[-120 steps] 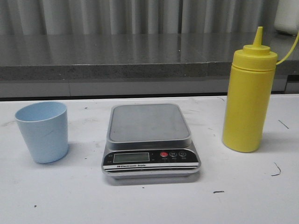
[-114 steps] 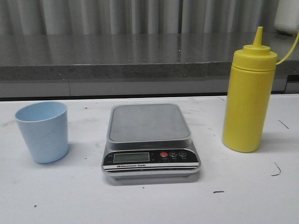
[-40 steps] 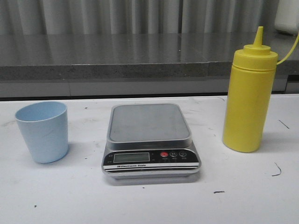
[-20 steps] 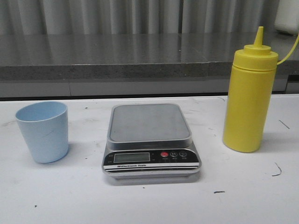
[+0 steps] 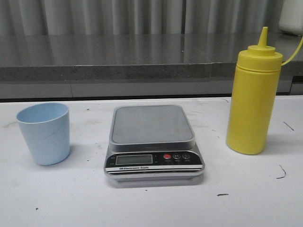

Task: Pour seasoning into cup on scale with both arms
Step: 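Grasp the light blue cup with the left gripper and lift it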

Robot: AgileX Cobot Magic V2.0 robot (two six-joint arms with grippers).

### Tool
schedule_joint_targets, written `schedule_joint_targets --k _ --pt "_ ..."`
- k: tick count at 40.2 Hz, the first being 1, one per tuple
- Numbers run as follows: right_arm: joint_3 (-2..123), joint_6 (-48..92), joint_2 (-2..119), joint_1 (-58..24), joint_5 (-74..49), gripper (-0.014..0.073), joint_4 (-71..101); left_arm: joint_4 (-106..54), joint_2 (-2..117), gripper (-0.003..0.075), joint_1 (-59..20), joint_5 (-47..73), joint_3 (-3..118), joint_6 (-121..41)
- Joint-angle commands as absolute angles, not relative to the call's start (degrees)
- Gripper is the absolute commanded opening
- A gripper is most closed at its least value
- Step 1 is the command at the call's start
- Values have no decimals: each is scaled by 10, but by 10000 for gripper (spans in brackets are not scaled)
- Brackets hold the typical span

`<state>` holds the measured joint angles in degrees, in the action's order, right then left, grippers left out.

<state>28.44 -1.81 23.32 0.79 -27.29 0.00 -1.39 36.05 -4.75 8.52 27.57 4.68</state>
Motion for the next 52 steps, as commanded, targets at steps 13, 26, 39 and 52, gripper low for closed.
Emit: schedule_joint_targets --k 13,26,39,52 --pt "304 -19 241 10 -228 633 -7 57 669 619 -259 206 485 48" --pt "303 -19 241 10 -228 633 -7 56 872 619 -288 372 644 48" --pt "303 -19 241 10 -231 633 -7 56 987 602 -288 442 698 48" --pt "303 -19 241 10 -231 633 -7 56 993 178 -288 464 698 48"
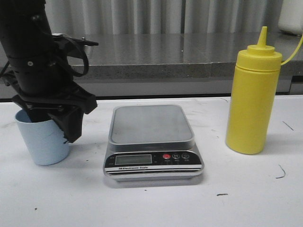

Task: Pour seasoning into cup on scale with both arms
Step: 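Grasp the light blue cup with the left gripper and lift it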

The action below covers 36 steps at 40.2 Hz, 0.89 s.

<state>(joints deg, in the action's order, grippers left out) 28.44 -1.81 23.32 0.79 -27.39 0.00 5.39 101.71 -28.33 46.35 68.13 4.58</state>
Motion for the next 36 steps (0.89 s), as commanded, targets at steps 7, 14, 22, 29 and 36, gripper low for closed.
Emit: schedule_joint_targets --k 7,14,22,29,36 --pt "303 -19 241 10 -231 633 -7 56 993 -20 -288 476 699 48" --pt "303 -19 241 10 -231 633 -7 54 993 -20 -289 512 739 48" --pt "303 -19 241 10 -232 633 -7 50 1001 -20 -320 582 837 33" --pt "303 -19 241 10 -232 633 -7 50 1047 -20 -377 605 948 33" --pt "303 -19 241 10 -232 633 -7 50 1114 -20 -416 644 1054 33"
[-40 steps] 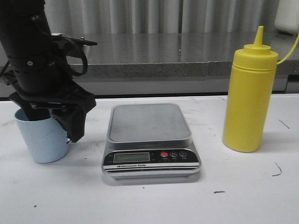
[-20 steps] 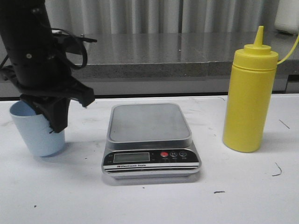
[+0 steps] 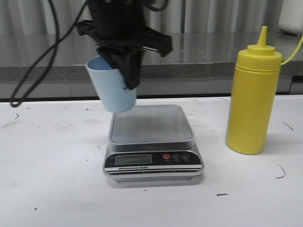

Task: Pour seasoning into cup on scale with both arms
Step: 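Place the cup on the scale and open the left gripper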

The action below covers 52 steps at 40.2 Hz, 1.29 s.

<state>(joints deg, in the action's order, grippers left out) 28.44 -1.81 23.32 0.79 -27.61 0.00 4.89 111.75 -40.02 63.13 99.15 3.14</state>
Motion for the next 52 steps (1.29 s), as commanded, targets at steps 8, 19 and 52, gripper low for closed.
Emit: schedule_joint_targets --k 8,19,52 --pt "303 -19 241 10 -232 633 -7 49 1168 -20 -424 666 1132 33" --pt "303 -19 241 10 -232 633 -7 26 1188 -16 -424 681 1146 33" --pt "303 -19 241 -2 -234 633 -7 30 1167 502 -424 726 1195 29"
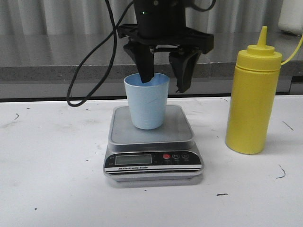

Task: Pour seasoning into cup on scale with both arms
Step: 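Place the cup on the scale and open the left gripper, then withdraw the left gripper away from the cup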

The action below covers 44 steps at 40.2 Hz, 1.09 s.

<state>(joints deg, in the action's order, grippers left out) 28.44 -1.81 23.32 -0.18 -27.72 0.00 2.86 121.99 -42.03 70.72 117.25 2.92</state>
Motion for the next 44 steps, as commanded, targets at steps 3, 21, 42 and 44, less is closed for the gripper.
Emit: schedule_joint_targets --k 3,21,42,44 --pt "303 -19 241 -2 -234 633 -7 28 1150 451 -424 726 1195 29" --pt "303 -19 241 -2 -230 633 -7 65 988 30 -382 726 1048 19" --pt "303 -19 241 -2 -235 633 -7 65 696 -20 -275 483 659 55" --pt "303 -19 241 -2 -235 633 -7 65 665 -20 -272 442 626 55"
